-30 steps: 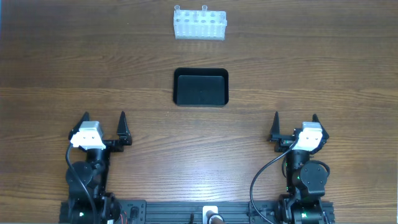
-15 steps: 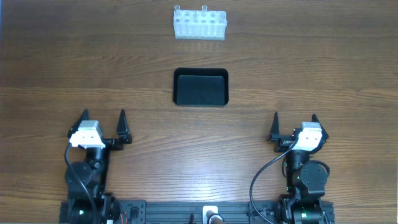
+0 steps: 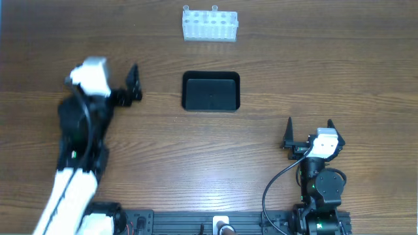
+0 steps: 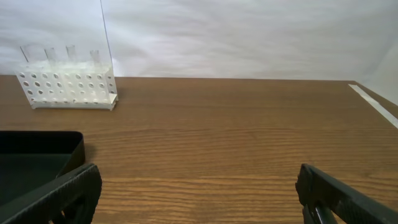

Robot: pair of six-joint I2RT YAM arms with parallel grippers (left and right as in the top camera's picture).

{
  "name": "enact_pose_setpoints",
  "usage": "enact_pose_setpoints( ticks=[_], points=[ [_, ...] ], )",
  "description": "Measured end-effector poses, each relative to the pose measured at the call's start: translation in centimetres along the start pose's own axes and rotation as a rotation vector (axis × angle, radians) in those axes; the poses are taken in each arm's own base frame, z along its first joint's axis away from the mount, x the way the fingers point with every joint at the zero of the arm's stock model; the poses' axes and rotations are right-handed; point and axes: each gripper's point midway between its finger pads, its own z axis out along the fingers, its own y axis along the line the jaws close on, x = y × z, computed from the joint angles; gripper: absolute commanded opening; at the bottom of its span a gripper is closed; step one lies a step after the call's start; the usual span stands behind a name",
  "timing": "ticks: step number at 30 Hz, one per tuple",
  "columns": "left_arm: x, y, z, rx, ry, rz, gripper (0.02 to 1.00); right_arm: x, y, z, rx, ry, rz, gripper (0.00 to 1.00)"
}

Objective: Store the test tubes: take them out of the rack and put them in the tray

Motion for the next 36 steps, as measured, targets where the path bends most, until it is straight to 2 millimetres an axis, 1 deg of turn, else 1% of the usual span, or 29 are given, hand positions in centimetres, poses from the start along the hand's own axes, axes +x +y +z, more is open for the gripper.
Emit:
enact_pose_setpoints(
  ticks=[4, 5, 6, 9, 11, 14, 16, 20, 23, 29, 36],
  points=[
    [-0.6, -2.8, 5.5, 0.056, 0.126, 0.004, 0.998, 0.0, 0.0, 0.0, 0.0, 0.0, 0.0, 0.993],
    [-0.8, -3.3, 6.4, 0.061, 0.144, 0.007, 0.998, 0.0, 0.0, 0.0, 0.0, 0.001, 0.0, 0.991],
    [-1.0, -3.9, 7.8, 0.065, 0.173, 0.01, 0.998, 0.0, 0.0, 0.0, 0.0, 0.001, 0.0, 0.993],
    [-1.5, -5.2, 11.7, 0.059, 0.228, 0.012, 0.998, 0.0, 0.0, 0.0, 0.0, 0.0, 0.0, 0.991],
    [-1.6, -5.9, 13.7, 0.056, 0.25, 0.015, 0.998, 0.0, 0.0, 0.0, 0.0, 0.0, 0.0, 0.993],
    [-0.8, -7.0, 16.8, 0.051, 0.286, 0.023, 0.998, 0.0, 0.0, 0.0, 0.0, 0.0, -0.001, 0.993],
    [0.4, -7.7, 18.6, 0.043, 0.325, 0.034, 0.998, 0.0, 0.0, 0.0, 0.0, 0.0, 0.0, 0.993],
    [2.8, -8.9, 21.5, 0.029, 0.394, 0.054, 0.998, 0.0, 0.0, 0.0, 0.0, 0.0, 0.0, 0.993],
    [4.0, -9.3, 23.1, 0.019, 0.421, 0.063, 0.998, 0.0, 0.0, 0.0, 0.0, 0.0, 0.0, 0.993],
    [4.8, -9.2, 25.4, -0.007, 0.417, 0.061, 0.989, 0.0, 0.0, 0.0, 0.0, 0.0, 0.0, 0.993],
    [5.9, -8.8, 27.6, -0.037, 0.415, 0.049, 0.921, 0.0, 0.0, 0.0, 0.0, 0.0, 0.0, 0.993]
  ],
)
